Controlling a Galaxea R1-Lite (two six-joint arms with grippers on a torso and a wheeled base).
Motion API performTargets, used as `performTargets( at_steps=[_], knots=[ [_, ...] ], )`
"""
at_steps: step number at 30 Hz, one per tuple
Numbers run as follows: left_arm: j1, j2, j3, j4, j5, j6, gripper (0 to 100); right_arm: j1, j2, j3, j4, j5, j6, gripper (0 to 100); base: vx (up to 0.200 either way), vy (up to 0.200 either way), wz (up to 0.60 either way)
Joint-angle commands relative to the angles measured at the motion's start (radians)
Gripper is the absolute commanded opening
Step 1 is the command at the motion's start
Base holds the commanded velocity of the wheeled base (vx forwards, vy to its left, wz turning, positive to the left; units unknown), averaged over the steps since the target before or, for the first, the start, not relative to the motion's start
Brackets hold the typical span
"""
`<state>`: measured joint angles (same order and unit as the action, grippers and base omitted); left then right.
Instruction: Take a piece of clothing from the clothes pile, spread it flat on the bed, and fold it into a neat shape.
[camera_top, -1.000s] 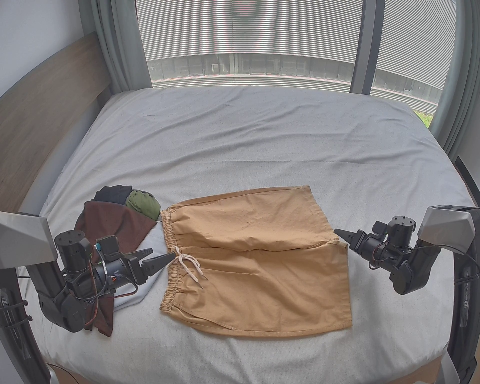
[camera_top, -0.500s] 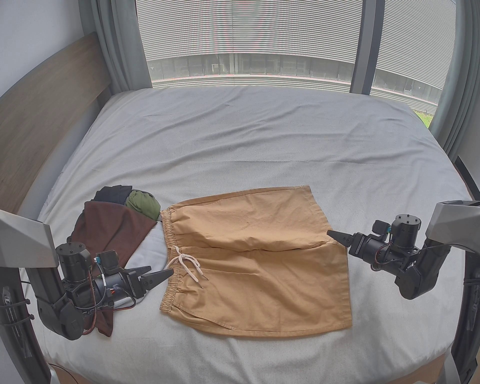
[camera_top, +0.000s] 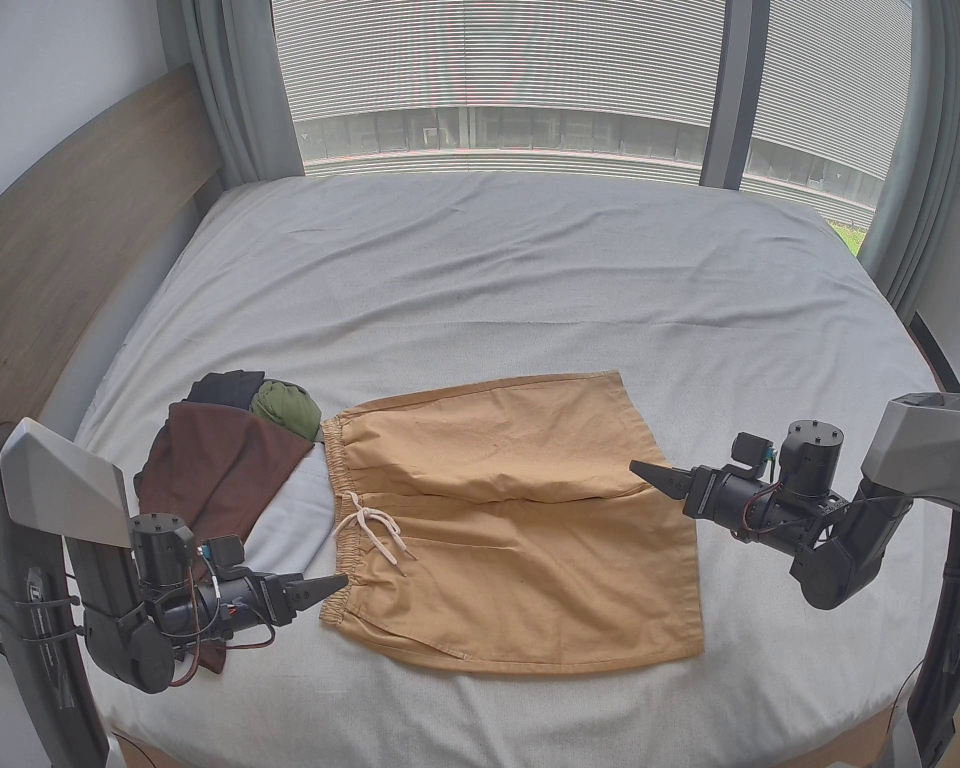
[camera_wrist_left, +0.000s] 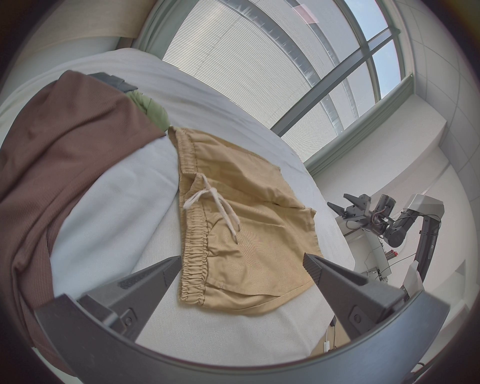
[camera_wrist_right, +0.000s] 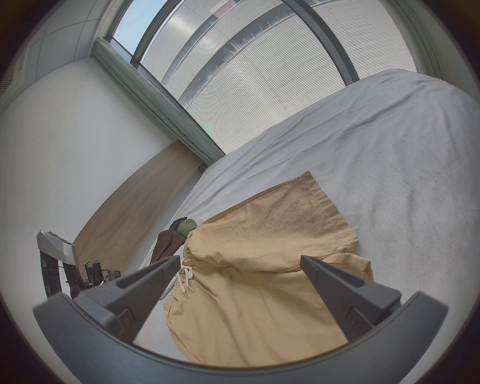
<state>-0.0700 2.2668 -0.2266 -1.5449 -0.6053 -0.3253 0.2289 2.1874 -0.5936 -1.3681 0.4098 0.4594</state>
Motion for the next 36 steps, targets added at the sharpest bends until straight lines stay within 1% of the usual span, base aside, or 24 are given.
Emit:
performTargets(
  at_steps=[1,11,22,25,27,30,35,36],
  knots=[
    [-0.001,0.056,-0.004,-0.001,0.001,-0.003,100,0.009,-0.008,0.002,0.0,-0.003,-0.001,100,0.0,0.0,0.0],
    [-0.002,0.103,0.003,-0.003,0.006,0.008,100,0.013,0.003,0.003,0.0,-0.003,-0.001,100,0.0,0.0,0.0],
    [-0.002,0.131,-0.002,-0.001,0.01,-0.001,100,0.015,0.015,0.002,-0.002,-0.003,-0.002,100,0.0,0.0,0.0],
    [-0.01,0.158,-0.016,-0.001,0.015,-0.001,100,0.02,0.029,0.003,-0.019,-0.003,-0.002,100,0.0,0.0,0.0],
    [-0.013,0.177,-0.028,-0.001,0.039,-0.003,100,0.021,0.037,0.002,-0.029,-0.003,-0.002,100,0.0,0.0,0.0],
    [-0.027,0.206,-0.048,-0.003,0.081,-0.021,100,0.023,0.04,0.002,-0.036,-0.003,-0.004,100,0.0,0.0,0.0],
    [-0.045,0.223,-0.071,-0.003,0.093,-0.069,100,0.021,0.04,0.002,-0.036,-0.003,-0.004,100,0.0,0.0,0.0],
    [-0.053,0.221,-0.076,-0.003,0.095,-0.1,100,0.021,0.04,0.002,-0.036,-0.003,-0.002,100,0.0,0.0,0.0]
  ],
)
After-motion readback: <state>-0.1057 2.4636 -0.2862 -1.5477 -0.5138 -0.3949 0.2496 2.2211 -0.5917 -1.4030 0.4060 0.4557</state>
